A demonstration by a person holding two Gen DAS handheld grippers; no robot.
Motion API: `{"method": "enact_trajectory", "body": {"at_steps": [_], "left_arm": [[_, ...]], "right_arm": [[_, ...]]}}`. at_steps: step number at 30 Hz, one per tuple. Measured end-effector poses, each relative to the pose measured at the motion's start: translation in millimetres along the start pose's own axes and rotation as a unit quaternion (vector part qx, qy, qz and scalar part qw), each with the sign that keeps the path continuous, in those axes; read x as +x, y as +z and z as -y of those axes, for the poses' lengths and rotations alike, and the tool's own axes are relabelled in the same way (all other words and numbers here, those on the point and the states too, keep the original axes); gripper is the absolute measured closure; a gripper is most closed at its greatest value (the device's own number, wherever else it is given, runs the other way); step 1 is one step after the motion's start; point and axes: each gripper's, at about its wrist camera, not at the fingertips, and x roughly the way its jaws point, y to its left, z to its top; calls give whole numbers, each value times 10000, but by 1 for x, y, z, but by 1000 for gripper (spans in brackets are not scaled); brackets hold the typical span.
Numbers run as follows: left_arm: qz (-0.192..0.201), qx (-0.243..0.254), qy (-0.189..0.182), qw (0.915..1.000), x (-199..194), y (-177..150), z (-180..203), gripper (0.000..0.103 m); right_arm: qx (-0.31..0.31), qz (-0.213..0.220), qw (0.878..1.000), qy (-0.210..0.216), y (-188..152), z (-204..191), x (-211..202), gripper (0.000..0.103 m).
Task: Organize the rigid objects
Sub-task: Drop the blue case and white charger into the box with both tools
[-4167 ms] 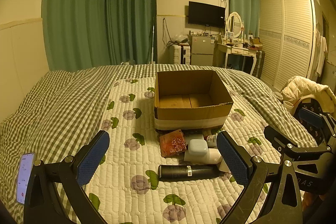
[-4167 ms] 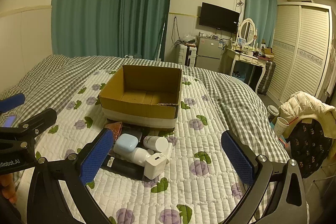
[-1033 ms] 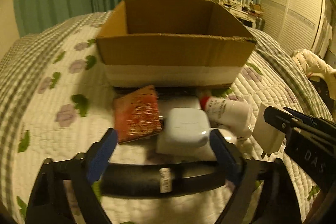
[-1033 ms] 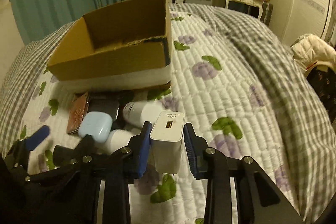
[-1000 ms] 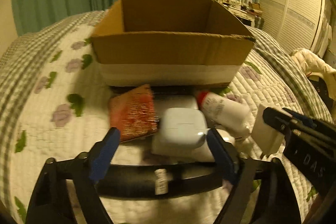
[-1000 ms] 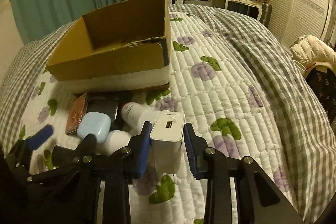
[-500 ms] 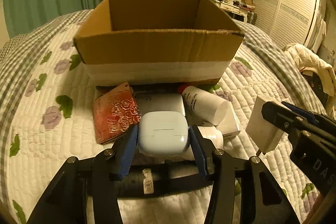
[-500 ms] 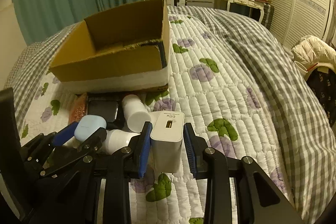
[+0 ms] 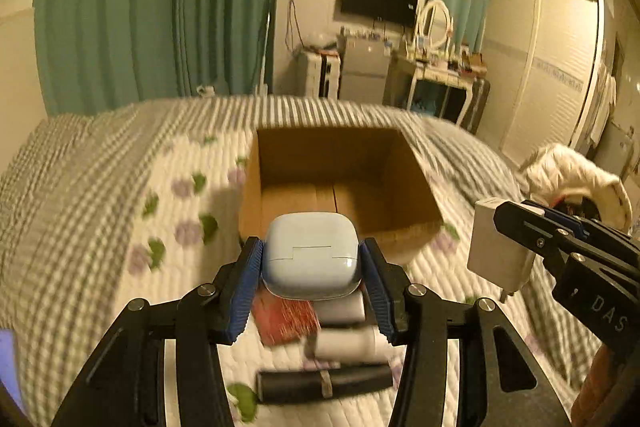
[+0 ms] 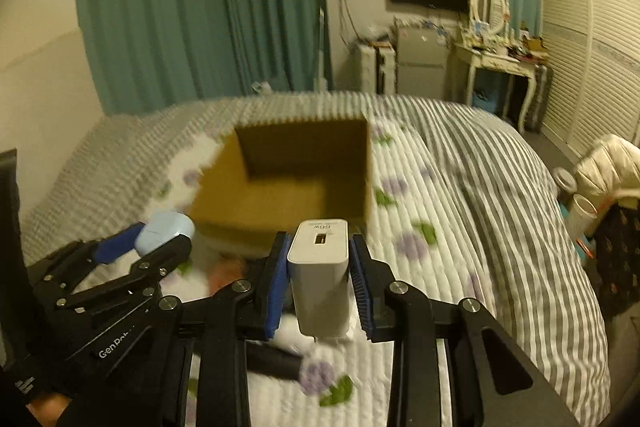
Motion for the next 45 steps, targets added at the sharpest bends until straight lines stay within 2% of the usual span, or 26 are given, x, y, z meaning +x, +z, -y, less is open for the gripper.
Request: {"method": "enact_trajectory", "body": {"at_steps": [6,11,19,24,29,37,39,41,42,45], "left_arm": [[217,132,76,9996,12,43,-6,52],[141,203,145,9996,49,58,-4,52],[-228,171,199,9994,122,49,-11,52],[-211,293,214,9991,138,41,-9,50],[-158,324,361,9987,140,41,-8,42],[-113,268,288,9992,117,49,-11,42],[-85,331,309,9989,103,52,-10,40],[-56,335,361,9988,88,52,-10,30],[-19,321,377,9988,79,52,-11,29],[22,273,383,9989,52,51,-13,26]], "right_arm": [[-399,323,9984,216,55,-21,5,75],[-519,278,9980,242,82,-28,50,75],[-480,-73,9986,208,80,-16,132,75],[-408,-236,9986,241,68,-5,162,75],[-340,-313,9986,272,62,2,176,75],[-145,-380,9982,450,65,9,173,74],[-97,-239,9989,385,71,10,159,74],[-43,-145,9991,402,79,12,140,69],[-23,-118,9990,420,82,12,133,64],[-1,-15,9991,417,90,13,97,61]]}}
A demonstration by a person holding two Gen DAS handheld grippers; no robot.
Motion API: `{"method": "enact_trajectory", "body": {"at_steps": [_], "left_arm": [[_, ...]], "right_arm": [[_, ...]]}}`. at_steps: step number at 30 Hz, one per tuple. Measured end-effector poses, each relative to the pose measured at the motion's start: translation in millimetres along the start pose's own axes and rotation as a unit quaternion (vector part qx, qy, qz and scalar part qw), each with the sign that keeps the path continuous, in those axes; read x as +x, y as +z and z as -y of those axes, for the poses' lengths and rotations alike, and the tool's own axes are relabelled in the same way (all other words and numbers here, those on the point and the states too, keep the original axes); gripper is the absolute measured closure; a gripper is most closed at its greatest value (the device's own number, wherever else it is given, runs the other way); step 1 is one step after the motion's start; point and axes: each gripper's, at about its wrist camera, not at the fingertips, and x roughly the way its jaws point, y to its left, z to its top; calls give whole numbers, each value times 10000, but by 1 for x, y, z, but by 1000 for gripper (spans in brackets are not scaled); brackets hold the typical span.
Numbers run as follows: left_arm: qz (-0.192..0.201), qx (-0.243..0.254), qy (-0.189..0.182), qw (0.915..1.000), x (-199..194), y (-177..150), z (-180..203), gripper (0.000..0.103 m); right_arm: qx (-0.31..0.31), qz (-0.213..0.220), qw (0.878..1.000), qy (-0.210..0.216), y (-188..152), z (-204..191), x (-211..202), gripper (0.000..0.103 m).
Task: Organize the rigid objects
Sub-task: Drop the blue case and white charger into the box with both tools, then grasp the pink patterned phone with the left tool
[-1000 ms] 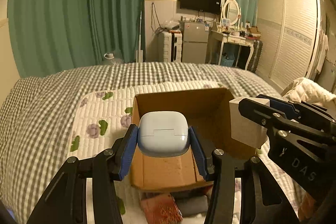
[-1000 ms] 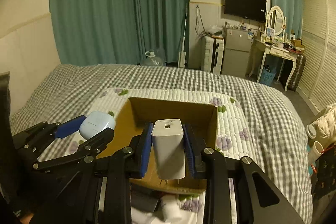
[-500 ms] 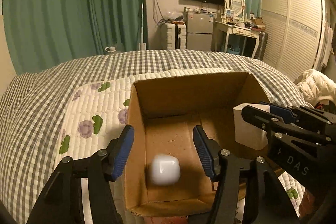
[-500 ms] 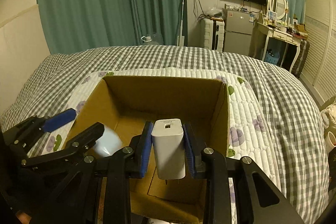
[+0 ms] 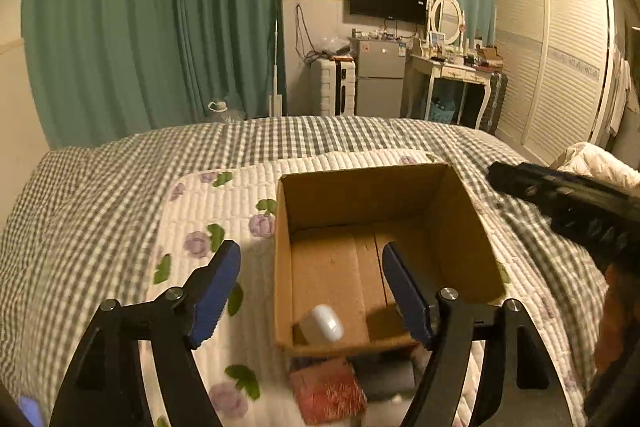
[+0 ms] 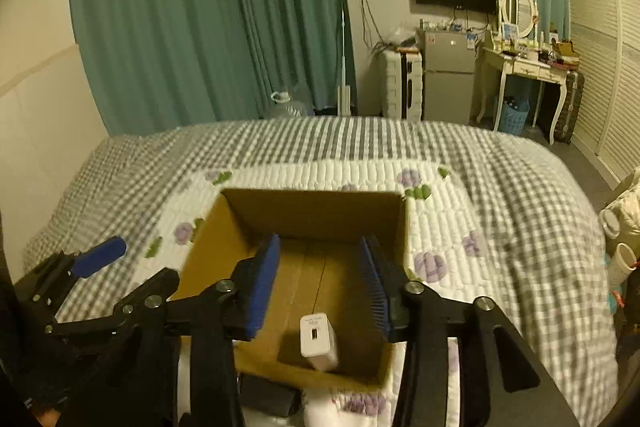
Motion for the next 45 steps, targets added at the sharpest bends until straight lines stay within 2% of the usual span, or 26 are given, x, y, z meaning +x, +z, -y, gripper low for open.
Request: {"method": "enact_trajectory", "body": {"at_steps": [1,4,6,8,14,18,22,26,30,35,36,41,45], "left_arm": [[6,-20,1,10000,-11,-2,-2,23],[19,-67,3,10000,-35,-10,-6,12],[11,-73,-3,10000,-54,-18,-8,8],[-17,-96,2,10000,-67,-25,-9,2],[-53,-154,-190,9997,-87,-50,-10,0],[-147,11,-128,9998,-80,-74,-4,0],[-325,115,-27,9994,-59,-102,-1,0],[-735,150,154,9971,-19,-132,-3,0],[-1001,219,254,9944,16,-156,-5,0],[-1120,699,286,9908,42,-168,6,2],[-1127,812,271,9899,46,-170,10,3],[-1305,1202,381,9834,69,-172,21,23],[-1322,1263,365,9825,80,-168,26,24]], "right_arm": [[-2,23,10000,0,1,-1,-11,60],[-49,78,9999,-110,-1,-6,-46,42],[-78,90,9998,-160,-11,-13,-68,18],[-87,77,9998,-183,-19,-18,-85,5],[-34,-72,9994,-336,-55,-25,-114,5],[-107,-288,9988,-376,-79,-27,-110,5],[-339,-605,9963,-499,-104,-28,-88,5],[-499,-942,9927,-563,-124,-26,-60,5],[-411,-1137,9912,-539,-136,-20,-35,5],[-137,-1358,9894,-493,-146,-12,-6,5],[-95,-1385,9891,-492,-147,-10,-2,5],[208,-1457,9880,-474,-150,-4,15,5],[274,-1444,9878,-520,-147,-3,21,5]]}}
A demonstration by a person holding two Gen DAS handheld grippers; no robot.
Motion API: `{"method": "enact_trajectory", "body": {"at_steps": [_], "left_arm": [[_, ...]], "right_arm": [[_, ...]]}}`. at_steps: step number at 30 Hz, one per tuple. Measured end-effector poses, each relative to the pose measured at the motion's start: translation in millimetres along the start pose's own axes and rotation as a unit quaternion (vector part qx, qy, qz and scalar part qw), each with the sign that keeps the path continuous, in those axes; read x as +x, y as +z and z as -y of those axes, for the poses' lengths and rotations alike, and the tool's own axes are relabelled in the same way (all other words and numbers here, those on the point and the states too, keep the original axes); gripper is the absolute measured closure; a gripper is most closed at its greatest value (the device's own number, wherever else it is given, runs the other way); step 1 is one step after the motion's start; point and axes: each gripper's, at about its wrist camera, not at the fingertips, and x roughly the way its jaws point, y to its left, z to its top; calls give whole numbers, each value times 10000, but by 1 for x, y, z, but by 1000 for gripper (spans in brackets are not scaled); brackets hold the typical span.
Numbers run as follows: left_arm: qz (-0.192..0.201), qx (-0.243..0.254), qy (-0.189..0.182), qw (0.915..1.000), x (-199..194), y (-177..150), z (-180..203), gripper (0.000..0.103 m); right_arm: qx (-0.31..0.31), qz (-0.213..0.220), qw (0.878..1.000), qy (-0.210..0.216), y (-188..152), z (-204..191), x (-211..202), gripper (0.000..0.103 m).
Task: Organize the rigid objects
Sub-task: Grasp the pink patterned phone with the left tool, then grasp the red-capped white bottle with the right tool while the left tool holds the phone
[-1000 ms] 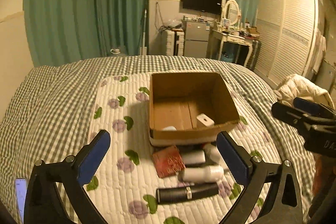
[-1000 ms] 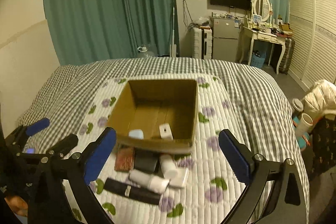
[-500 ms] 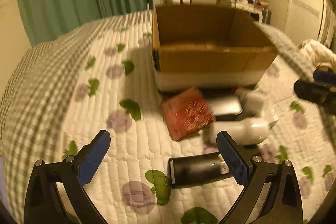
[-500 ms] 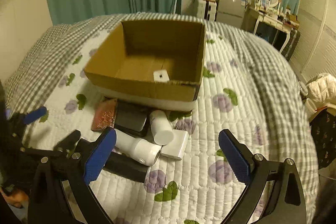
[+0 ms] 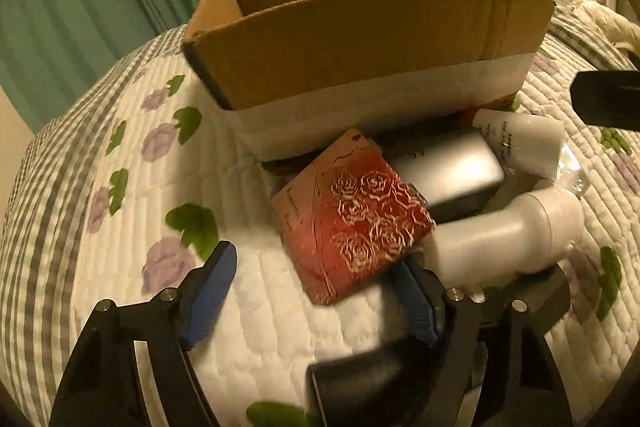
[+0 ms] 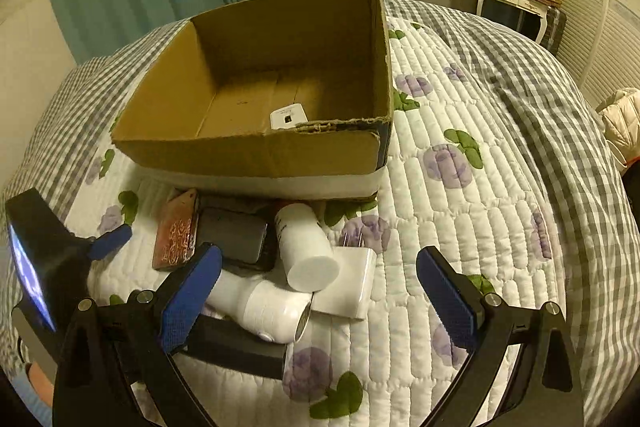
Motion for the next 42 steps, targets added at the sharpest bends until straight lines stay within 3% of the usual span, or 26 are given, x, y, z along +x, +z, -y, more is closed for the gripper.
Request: {"method": "enact_trajectory", "body": {"at_steps": [6,8,9,11,16,22,23,26,29,35,42], "left_arm": [[-4,0,-77,10000,8,5,3,30],[68,75,-204,9997,5,5,6,52],[123,123,-168,9997,2,5,8,56],[243,103,-182,9995,-5,4,7,81],[404,-158,-372,9984,-24,2,-5,86],[437,-944,-630,9926,-41,0,-21,90],[430,-999,-664,9918,-41,1,-23,90],[475,-1038,-730,9908,-46,3,-22,92],[472,-1156,-843,9886,-46,2,-23,93],[443,-1389,-915,9851,-49,3,-32,93],[606,-1467,-950,9827,-87,7,-35,93]], "right_arm": [[29,-71,9999,-76,-2,2,6,5],[22,-104,9999,-103,-3,3,7,5],[1,-112,9998,-137,-4,3,7,5],[-80,-111,9996,-242,-4,4,8,5],[-401,-84,9990,-199,0,2,16,6],[-785,-417,9960,-35,4,-3,46,35],[-811,-435,9957,-41,4,-3,50,41],[-898,-497,9947,78,5,-5,61,47],[-1033,-549,9930,184,4,-13,68,63],[-1042,-337,9939,125,-5,-19,56,66],[-948,11,9955,48,-15,-17,10,66]]}}
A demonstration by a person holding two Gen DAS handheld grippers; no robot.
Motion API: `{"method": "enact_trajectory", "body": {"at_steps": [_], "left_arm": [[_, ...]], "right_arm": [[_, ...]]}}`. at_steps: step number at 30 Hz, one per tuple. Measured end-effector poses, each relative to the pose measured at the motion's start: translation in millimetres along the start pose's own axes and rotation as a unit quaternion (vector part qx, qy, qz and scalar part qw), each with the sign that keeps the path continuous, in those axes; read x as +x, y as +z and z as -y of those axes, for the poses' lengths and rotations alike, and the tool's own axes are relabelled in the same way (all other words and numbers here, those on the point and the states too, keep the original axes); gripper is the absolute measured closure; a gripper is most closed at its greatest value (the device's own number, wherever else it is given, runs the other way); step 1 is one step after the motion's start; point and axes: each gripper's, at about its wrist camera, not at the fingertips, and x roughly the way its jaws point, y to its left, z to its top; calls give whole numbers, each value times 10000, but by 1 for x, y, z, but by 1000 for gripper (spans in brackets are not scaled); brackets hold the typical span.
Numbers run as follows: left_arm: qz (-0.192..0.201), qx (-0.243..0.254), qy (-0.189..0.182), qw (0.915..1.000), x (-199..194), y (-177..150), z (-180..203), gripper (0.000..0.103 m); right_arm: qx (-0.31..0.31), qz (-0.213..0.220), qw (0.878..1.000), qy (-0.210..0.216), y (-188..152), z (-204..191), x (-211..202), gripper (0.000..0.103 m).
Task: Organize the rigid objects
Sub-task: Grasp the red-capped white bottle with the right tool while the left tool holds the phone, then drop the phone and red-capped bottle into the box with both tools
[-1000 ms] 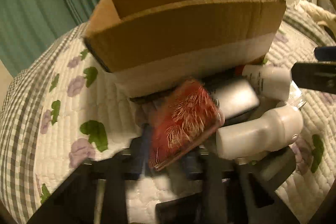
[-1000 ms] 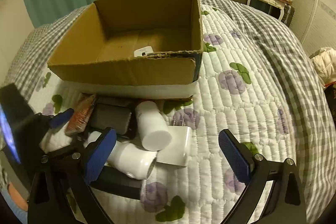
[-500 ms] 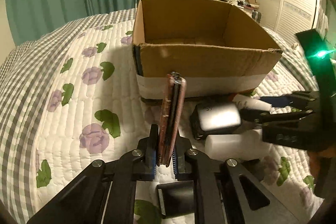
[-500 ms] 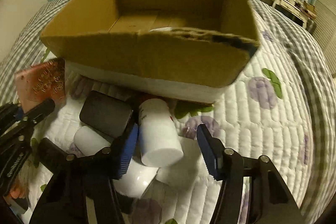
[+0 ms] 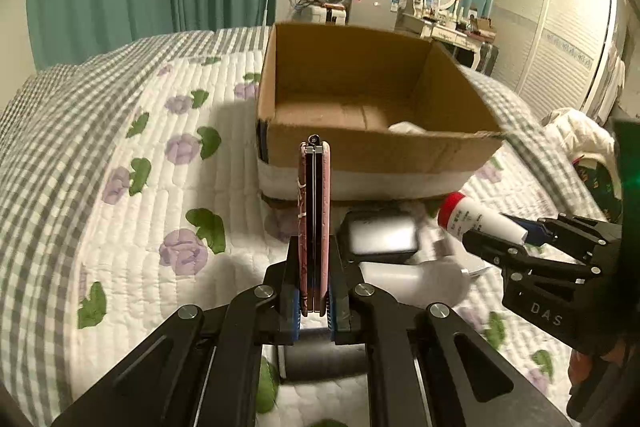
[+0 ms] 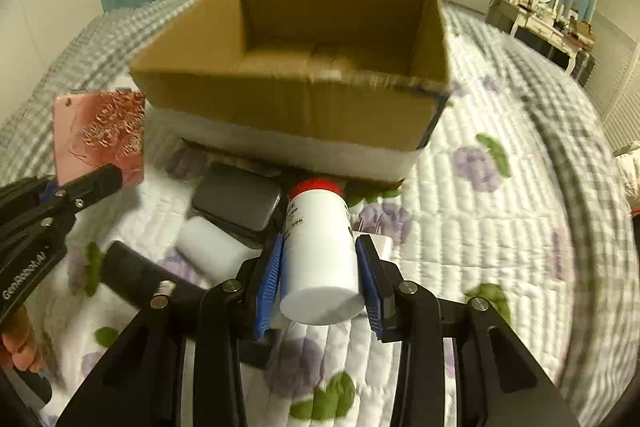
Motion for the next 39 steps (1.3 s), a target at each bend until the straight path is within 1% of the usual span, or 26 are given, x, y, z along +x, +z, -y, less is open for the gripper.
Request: {"method": "enact_trajectory", "body": {"at_steps": [6,10,12,16,21,25,31,34,39], "left_arm": [[365,99,-59,9993,-43,22,11,93],[510,128,-73,9986,-64,42,18,93],[542,147,-64,9984,-70,51,20,93],[608,75,-122,9980,-74,72,20,93],[698,128,-44,9975,-62,106,18,93],[677,206,85,9975,-38,125,15,93],[445,201,133,9987,18,140,9,93],[292,206,150,9993,49,141,7,93],[142,251,125,9995,82,137,8,93]], "right_arm": [[-118,615,9980,-76,18,-10,-63,66],[-3,956,9954,0,37,-9,-97,66],[11,1130,9936,-45,48,-9,-114,66],[5,1325,9911,-82,68,-7,-130,66],[-48,1554,9878,-117,96,-3,-141,66],[-136,1639,9863,-139,119,-1,-133,66],[-180,1598,9869,-131,150,3,-92,66],[-148,1499,9885,-133,158,8,-61,66],[-99,1298,9914,-91,158,19,-18,66]]}}
